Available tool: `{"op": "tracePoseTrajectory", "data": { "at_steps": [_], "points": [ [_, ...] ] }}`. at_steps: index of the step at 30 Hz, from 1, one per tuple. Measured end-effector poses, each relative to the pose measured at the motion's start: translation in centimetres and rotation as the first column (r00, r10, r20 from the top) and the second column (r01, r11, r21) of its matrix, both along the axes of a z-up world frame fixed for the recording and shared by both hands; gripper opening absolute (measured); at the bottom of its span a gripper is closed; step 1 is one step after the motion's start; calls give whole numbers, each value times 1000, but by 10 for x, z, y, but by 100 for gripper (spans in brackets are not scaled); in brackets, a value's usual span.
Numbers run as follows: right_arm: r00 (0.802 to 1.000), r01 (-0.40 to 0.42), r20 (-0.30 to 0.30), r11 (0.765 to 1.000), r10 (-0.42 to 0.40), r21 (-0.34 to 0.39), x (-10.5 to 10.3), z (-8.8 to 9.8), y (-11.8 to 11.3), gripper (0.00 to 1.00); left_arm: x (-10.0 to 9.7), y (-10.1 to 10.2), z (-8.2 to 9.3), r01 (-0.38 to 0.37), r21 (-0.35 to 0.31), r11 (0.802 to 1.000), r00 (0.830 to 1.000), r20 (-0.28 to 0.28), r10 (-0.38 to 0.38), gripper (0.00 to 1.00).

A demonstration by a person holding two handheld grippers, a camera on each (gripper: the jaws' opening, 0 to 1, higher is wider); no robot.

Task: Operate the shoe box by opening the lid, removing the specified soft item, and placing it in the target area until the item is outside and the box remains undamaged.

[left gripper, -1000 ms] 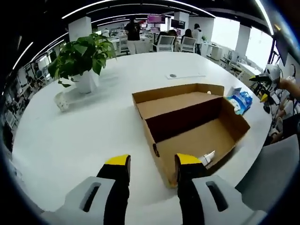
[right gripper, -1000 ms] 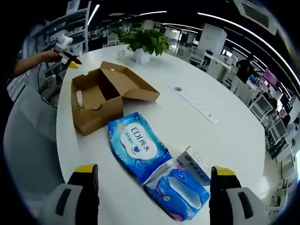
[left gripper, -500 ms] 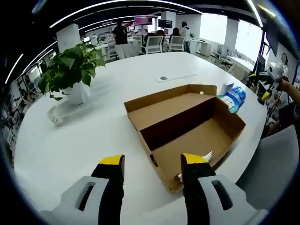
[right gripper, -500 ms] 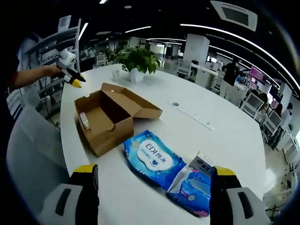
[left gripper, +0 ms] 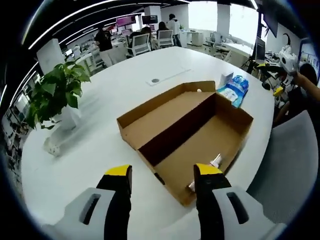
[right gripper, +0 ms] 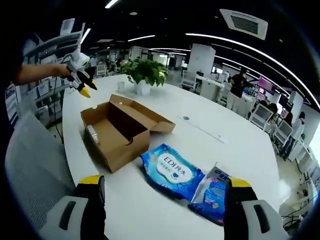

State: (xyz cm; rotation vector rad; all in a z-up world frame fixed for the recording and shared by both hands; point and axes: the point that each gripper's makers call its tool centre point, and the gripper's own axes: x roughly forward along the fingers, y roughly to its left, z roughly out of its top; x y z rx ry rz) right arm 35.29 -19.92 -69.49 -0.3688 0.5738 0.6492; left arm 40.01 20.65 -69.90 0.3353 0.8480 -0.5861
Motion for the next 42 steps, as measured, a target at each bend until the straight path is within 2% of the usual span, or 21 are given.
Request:
{"op": "tracePoseTrajectory", "data": {
  "at_steps": [2, 5, 9, 16, 20, 25, 30, 36, 42],
  "points": [
    [1000, 1, 2, 1000, -1, -8, -7, 0, 6, 100, -2, -2, -5, 27, 16, 1000, 999, -19, -27, 52],
    [1000, 14, 2, 999, -14, 31, -11, 0, 12, 100, -4, -4, -10, 57, 29, 998, 998, -43, -55, 52],
    [1000, 18, 9, 999, -18, 39, -19, 1, 22, 100, -6, -6, -16, 96, 50, 994, 993, -73, -92, 51],
    [999, 26, 19, 999, -27, 42, -33, 3, 34, 100, -6, -12, -21, 171, 67, 983, 979, -122, -162, 49],
    [999, 42, 27, 996, -45, 74, -41, 9, 42, 100, -7, -18, -25, 241, 94, 966, 963, -144, -226, 48],
    [998, 51, 28, 996, -54, 75, -50, 9, 47, 100, -5, -25, -32, 291, 115, 950, 948, -169, -270, 47],
    [996, 77, 27, 992, -80, 95, -59, 10, 46, 100, -5, -36, -37, 359, 136, 923, 924, -189, -332, 46],
    [993, 114, 26, 987, -117, 117, -68, 11, 43, 100, -2, -46, -42, 405, 149, 902, 906, -201, -373, 42],
    [990, 135, 27, 982, -140, 131, -74, 15, 37, 100, -4, -54, -53, 470, 166, 867, 874, -227, -430, 41]
  ]
}}
